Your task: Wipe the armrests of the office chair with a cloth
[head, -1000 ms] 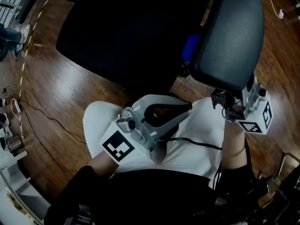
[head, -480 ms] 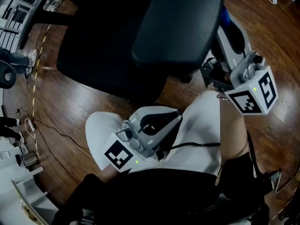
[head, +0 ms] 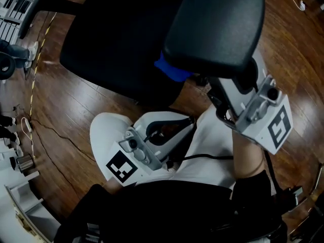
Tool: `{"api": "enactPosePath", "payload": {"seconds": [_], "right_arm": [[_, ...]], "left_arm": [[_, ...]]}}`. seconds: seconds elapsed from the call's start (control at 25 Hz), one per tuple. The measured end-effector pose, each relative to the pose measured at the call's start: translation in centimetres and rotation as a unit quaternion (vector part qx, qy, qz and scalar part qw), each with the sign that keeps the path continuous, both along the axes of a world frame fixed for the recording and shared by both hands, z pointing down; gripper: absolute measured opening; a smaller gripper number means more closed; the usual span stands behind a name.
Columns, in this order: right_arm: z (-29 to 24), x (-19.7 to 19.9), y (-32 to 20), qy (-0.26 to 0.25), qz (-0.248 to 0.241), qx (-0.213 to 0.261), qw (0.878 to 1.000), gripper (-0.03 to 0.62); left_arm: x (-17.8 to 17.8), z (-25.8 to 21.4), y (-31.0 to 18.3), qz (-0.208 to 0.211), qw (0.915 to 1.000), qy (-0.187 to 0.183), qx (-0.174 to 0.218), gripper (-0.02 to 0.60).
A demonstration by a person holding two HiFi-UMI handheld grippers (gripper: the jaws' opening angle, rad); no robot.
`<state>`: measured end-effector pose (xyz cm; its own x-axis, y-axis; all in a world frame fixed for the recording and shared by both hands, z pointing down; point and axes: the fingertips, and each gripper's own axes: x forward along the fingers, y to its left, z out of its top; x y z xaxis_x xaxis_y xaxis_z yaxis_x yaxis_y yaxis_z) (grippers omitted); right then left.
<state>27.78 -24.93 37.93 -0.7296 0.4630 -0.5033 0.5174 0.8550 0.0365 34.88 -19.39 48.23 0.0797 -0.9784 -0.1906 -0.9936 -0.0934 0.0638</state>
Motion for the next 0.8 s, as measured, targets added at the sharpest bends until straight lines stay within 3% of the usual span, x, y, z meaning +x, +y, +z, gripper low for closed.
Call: {"api": "enactPosePath", "payload": {"seconds": [0.16,0.32,0.48,0.6,0.68,0.8], "right_arm": [[-0.6,1.0,1.6,-0.003,-0.017,0.005,1.0,0.048],[-0.1,-1.9,-1.0,0.016,0.04,0.003,0.999,0.048],[1.0,-5.0,-4.8,0.058,0.112,-0.04,0.991,0.048],[1.6,-5.9,-5.0,0.072,0.136,-0.066,0.986,0.048],[1.6,-6.1,-4.8,0.078,0.127,-0.104,0.983,0.048],[1.5,-4.9,-3.6,0.064,0.054,-0.166,0.982,0.048]], "left_arm": [[-0.2,0.0,0.6,0.0,0.9999,0.01,0.011,0.005],[0.0,0.8,1.3,0.001,0.9997,0.018,0.018,0.005],[1.1,1.0,1.7,0.016,0.9994,0.023,0.02,0.005],[1.5,1.7,1.8,0.026,0.9993,0.024,0.012,0.005],[1.5,2.0,1.8,0.026,0.9993,0.026,0.007,0.005],[1.5,2.3,1.5,0.024,0.9992,0.034,0.0,0.005]]}}
